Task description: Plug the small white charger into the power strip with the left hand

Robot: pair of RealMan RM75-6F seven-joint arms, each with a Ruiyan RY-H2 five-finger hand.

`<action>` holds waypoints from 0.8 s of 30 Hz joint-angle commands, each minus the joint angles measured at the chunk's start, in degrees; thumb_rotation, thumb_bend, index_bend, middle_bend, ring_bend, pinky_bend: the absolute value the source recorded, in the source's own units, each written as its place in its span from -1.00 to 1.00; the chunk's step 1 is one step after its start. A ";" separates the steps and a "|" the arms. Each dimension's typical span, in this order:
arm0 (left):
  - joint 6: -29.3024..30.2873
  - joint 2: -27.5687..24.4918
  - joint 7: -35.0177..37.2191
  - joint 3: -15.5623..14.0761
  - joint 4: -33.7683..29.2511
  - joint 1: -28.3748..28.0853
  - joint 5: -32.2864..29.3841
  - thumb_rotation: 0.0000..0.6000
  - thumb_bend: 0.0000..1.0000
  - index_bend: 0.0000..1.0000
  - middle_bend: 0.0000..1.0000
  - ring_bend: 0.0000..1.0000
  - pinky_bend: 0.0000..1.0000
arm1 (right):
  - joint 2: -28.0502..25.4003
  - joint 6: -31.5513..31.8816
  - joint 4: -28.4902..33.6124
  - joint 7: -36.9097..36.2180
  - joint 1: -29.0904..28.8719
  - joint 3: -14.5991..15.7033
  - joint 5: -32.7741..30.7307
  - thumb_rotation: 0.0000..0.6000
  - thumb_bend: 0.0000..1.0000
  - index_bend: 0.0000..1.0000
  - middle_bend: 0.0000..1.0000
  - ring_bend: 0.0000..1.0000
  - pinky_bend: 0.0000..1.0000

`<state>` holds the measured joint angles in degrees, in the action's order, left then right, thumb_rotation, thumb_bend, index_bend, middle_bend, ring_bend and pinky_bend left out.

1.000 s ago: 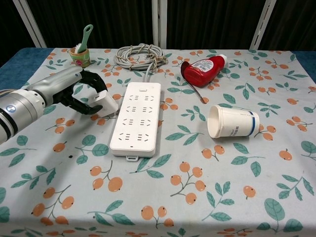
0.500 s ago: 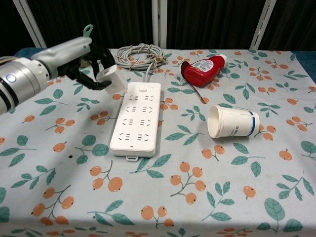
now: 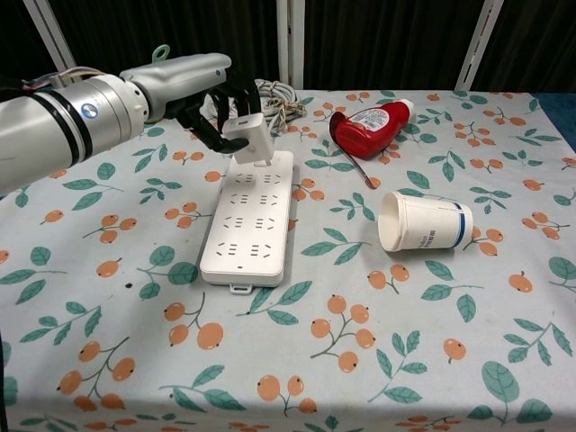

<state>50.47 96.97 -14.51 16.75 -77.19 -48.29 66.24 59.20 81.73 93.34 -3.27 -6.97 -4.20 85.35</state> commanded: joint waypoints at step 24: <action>0.29 1.70 -1.36 -2.55 2.91 -2.24 -1.00 1.00 0.08 0.31 0.40 -0.02 -0.49 | 0.09 -0.51 0.54 0.86 -0.15 -0.13 -0.76 1.00 -0.71 -1.00 -1.00 -1.00 -1.00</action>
<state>50.76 98.68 -15.85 14.21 -74.28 -50.51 65.26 59.29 81.22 93.88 -2.41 -7.11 -4.32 84.60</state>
